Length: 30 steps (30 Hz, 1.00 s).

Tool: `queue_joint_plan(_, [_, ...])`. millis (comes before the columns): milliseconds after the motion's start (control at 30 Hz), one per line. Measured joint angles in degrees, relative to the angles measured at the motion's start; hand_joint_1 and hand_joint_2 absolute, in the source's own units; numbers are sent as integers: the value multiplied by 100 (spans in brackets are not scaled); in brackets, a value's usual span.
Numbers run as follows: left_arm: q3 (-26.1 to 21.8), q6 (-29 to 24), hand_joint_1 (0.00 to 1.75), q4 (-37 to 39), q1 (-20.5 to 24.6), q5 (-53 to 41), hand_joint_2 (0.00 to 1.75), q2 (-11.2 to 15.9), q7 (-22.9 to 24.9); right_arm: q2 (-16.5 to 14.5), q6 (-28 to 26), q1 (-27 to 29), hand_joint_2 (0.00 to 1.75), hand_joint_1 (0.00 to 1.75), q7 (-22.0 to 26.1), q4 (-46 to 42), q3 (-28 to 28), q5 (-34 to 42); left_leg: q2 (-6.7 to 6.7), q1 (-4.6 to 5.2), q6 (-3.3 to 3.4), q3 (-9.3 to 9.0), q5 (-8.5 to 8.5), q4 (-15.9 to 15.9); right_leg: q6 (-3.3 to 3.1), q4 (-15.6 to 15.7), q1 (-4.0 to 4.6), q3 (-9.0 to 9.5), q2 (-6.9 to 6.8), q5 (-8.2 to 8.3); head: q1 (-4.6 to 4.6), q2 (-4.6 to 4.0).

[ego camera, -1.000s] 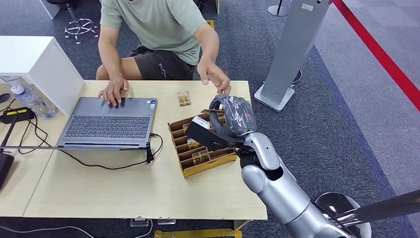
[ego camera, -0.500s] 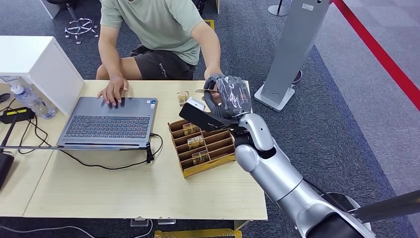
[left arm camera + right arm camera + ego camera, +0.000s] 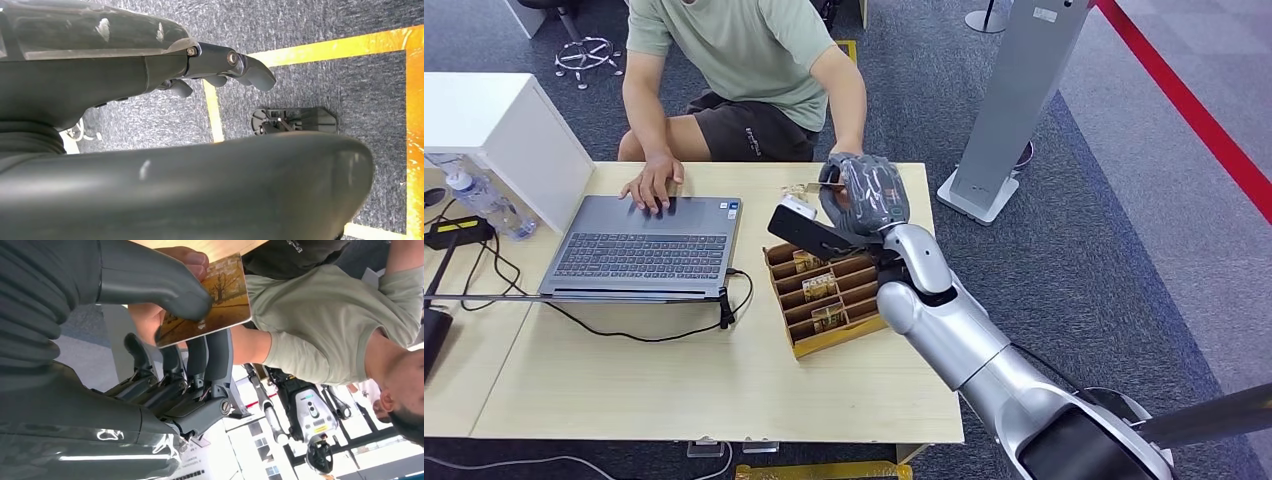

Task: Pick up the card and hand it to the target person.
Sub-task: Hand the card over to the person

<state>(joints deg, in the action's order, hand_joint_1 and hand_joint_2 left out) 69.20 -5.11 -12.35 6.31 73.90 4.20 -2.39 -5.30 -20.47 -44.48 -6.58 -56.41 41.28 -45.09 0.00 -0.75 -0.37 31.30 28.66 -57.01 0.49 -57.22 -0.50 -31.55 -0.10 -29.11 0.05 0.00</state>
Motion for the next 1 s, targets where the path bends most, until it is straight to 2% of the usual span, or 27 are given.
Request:
queue_joint_plan(667, [88,-17,0,0,-5,127,0,2,11,-143,-111,-26,175,0,200,405,115,391,1,0,0,-2,0,0,0,0,0,-1,1,0,0,0])
queue_joint_plan(833, [85,-55,0,0,-10,173,0,2,12,-89,-162,223,175,0,502,111,60,1125,1,0,0,-3,0,-1,0,1,0,-3,1,0,1,0])
queue_joint_plan(1000, [82,-73,0,0,-24,175,0,2,80,87,-107,838,175,0,898,-569,-129,2259,2,0,0,-3,1,-1,0,3,0,-3,2,0,1,0])
